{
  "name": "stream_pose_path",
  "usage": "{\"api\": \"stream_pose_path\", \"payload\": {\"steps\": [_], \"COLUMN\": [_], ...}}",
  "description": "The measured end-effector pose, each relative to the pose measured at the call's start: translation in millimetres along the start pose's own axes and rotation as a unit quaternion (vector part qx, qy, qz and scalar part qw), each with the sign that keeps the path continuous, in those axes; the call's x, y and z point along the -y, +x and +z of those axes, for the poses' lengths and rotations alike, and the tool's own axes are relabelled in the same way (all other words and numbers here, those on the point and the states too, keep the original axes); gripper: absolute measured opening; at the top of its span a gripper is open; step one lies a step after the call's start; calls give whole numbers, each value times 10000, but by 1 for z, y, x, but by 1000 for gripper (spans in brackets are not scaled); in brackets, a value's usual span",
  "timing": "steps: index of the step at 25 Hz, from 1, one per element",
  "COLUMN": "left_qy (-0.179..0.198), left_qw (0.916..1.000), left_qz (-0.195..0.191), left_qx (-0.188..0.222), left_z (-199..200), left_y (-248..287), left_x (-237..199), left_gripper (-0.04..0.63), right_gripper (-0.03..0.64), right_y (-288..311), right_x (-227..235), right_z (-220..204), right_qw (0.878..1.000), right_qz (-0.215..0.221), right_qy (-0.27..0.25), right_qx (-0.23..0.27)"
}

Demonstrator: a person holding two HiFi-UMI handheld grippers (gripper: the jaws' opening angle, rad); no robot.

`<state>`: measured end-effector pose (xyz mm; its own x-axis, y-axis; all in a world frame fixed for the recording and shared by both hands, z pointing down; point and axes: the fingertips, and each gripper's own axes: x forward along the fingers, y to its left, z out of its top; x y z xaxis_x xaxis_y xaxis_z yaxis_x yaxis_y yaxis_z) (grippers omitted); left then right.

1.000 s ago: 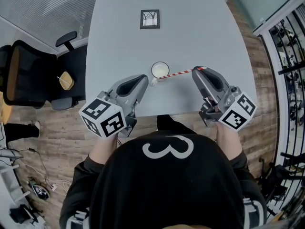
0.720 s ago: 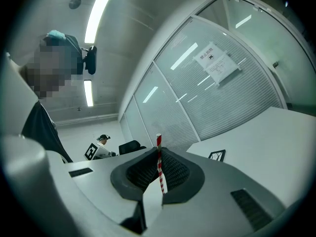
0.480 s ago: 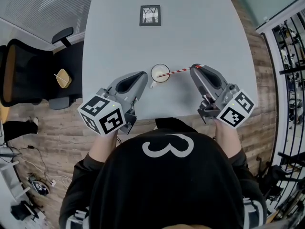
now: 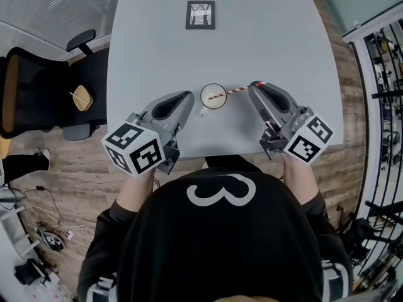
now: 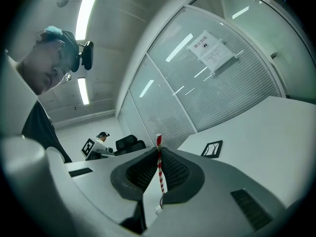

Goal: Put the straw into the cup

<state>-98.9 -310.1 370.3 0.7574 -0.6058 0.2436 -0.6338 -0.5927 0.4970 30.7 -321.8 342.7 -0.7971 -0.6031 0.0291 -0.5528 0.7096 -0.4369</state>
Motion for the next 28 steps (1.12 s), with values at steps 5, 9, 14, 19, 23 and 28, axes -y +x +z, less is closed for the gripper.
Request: {"api": "stream_pose_path", "payload": {"steps": [5, 9, 14, 19, 23, 28], "left_qy": [-129, -198, -273, -350, -415, -466], "left_qw": [9999, 9997, 9991, 9983, 9977, 9971], "left_qz": [83, 147, 269, 410, 494, 569], "left_qx": [-35, -90, -177, -202, -221, -215], "left_z": [-2, -8, -20, -28, -33, -36], "left_y": [5, 3, 3, -3, -8, -10], "left_x": [-20, -27, -36, -44, -49, -54], "left_gripper": [17, 17, 17, 17, 17, 17], "right_gripper": [20, 18, 18, 19, 20, 19], "right_y": [19, 24, 27, 32, 34, 36], "right_x": [16, 23, 35, 38, 40, 43], "right_z": [-17, -30, -48, -61, -66, -70], "right_qw": [9997, 9994, 9986, 9983, 9981, 9979], "right_qz": [-53, -74, -154, -154, -167, -242], "right_qy": [-34, 86, 197, 169, 195, 134], "right_qx": [-229, -340, -457, -543, -556, -589]}}
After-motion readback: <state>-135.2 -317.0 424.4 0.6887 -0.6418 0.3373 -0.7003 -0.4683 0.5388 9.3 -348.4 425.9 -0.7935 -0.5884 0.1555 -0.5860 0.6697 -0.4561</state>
